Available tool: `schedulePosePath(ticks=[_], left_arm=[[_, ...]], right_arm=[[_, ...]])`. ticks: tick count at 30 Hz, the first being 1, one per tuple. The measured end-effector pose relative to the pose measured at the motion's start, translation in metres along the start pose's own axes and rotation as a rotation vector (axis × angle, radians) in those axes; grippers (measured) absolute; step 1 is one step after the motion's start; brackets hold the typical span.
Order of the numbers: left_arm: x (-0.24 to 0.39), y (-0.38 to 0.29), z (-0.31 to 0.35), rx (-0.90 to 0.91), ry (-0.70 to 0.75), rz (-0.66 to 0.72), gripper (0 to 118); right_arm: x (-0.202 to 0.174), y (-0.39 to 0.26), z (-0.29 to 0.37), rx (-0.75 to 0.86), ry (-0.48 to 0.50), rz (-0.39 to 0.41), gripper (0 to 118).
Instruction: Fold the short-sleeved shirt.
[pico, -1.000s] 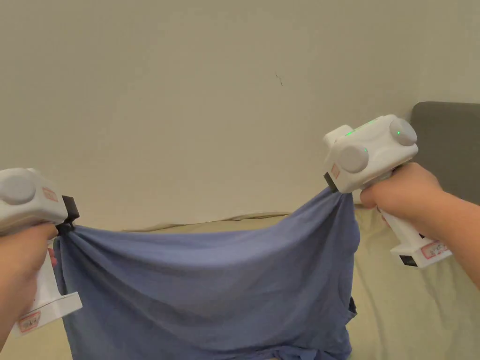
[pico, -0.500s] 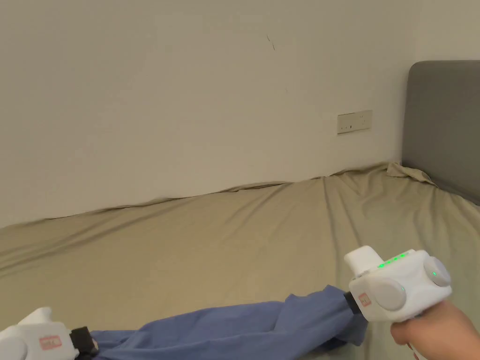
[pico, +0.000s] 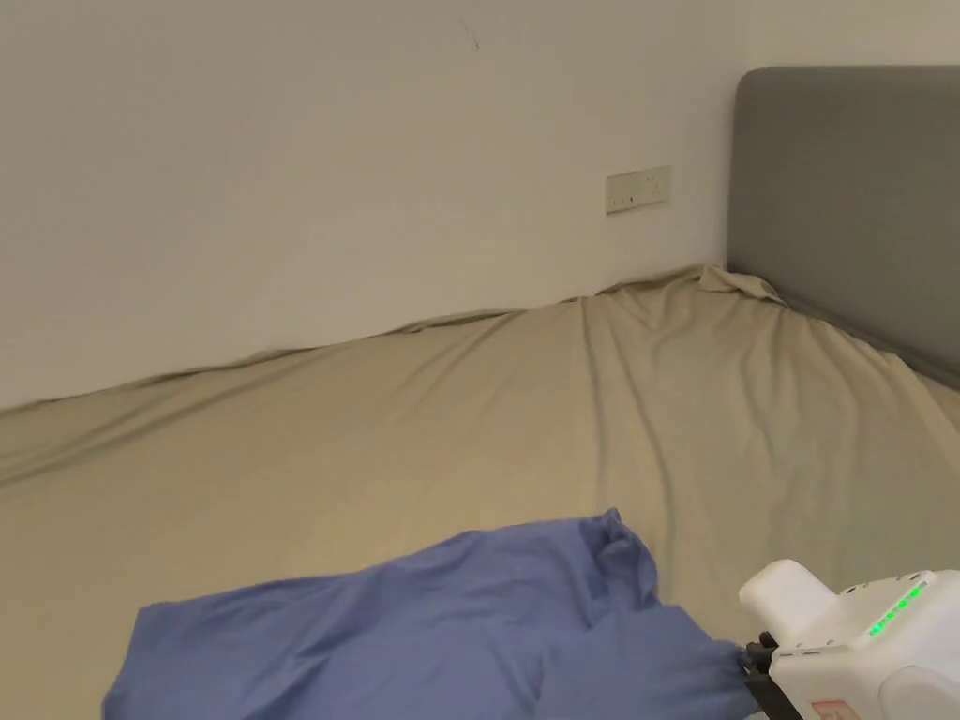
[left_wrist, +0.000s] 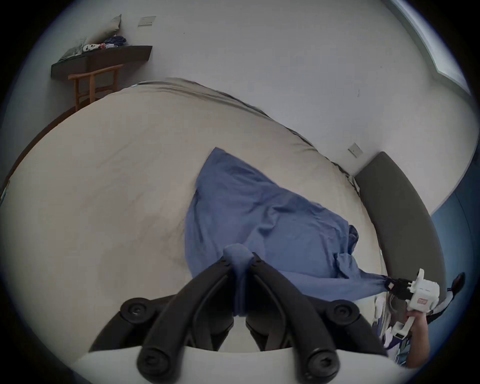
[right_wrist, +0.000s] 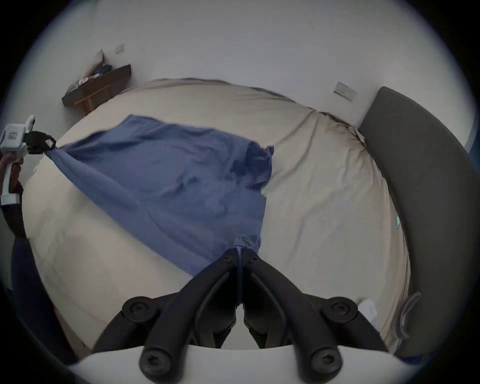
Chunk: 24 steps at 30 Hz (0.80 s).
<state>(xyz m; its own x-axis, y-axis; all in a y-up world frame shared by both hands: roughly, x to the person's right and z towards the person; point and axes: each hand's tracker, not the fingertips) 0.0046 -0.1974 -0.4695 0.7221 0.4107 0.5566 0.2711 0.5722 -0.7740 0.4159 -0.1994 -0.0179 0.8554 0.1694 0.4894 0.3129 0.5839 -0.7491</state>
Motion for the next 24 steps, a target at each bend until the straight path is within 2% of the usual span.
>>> schedulePosePath(ticks=[4, 11, 18, 22, 24], left_arm=[[-0.007, -0.036, 0.027, -0.054, 0.017, -0.062, 2], [-0.033, -0.084, 0.047, -0.127, 0.044, -0.043, 2], [-0.047, -0.108, 0.040, -0.209, 0.105, -0.091, 2], [-0.050, -0.119, 0.013, -0.268, 0.243, -0.189, 2], [-0.060, -0.123, -0.002, -0.295, 0.256, -0.149, 2]], right_arm=[[-0.014, -0.035, 0.017, -0.060, 0.030, 0.027, 5], [-0.044, -0.085, 0.026, -0.186, 0.045, 0.087, 5], [-0.060, -0.112, 0.013, -0.295, 0.091, 0.070, 5], [-0.062, -0.118, -0.006, -0.368, 0.111, 0.058, 5], [-0.059, -0.122, -0.017, -0.401, 0.110, 0.050, 5]])
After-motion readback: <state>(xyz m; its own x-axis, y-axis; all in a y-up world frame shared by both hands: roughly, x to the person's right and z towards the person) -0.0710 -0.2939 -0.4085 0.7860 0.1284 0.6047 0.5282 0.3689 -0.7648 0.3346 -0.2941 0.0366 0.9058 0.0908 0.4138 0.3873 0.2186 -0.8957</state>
